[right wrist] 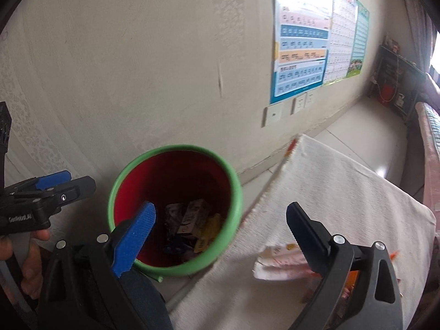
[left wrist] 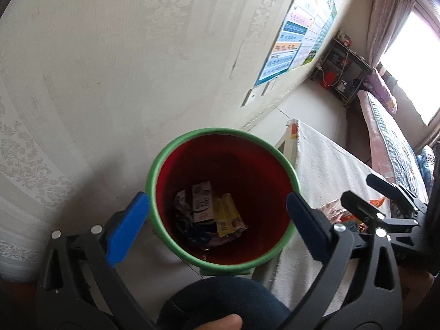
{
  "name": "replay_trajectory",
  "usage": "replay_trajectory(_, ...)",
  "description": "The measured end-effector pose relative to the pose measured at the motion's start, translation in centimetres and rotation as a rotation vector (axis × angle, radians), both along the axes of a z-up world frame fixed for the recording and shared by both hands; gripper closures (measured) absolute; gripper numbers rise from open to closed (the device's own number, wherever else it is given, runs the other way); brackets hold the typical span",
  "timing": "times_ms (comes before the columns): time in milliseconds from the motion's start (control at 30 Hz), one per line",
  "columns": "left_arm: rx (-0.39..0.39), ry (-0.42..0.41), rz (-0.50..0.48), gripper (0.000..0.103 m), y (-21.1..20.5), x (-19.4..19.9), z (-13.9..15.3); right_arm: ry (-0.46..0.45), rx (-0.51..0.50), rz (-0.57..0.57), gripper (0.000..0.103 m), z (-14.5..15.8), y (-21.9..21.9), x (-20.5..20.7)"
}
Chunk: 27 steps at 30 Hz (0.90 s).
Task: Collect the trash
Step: 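Move both open grippers back over the remaining trash pile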
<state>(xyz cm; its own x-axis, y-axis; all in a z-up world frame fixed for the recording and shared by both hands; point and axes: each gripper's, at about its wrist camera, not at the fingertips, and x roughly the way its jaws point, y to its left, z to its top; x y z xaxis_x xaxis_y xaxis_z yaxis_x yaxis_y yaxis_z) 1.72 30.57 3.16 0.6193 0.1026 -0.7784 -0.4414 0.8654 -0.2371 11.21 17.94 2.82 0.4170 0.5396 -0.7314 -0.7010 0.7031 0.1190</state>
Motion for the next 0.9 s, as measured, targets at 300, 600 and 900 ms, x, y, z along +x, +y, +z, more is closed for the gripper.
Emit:
replay_trajectory(300,-0.019,-0.006,-0.104,0.005,-4.9,2.1,-0.4,-0.002,-0.011,-0.082,0.007,0.4,-6.3,-0.3)
replay_trajectory(600,-0.032,0.001,-0.251,0.005,-11.7,4.0,-1.1,0.021,-0.026,-0.227,0.007,-0.2,-15.6,-0.1)
replay_trajectory(900,-0.031,0.020,-0.382,0.005,-17.8,6.1,-1.8,0.053,-0.089,-0.401,0.007,-2.5,-25.4,0.6)
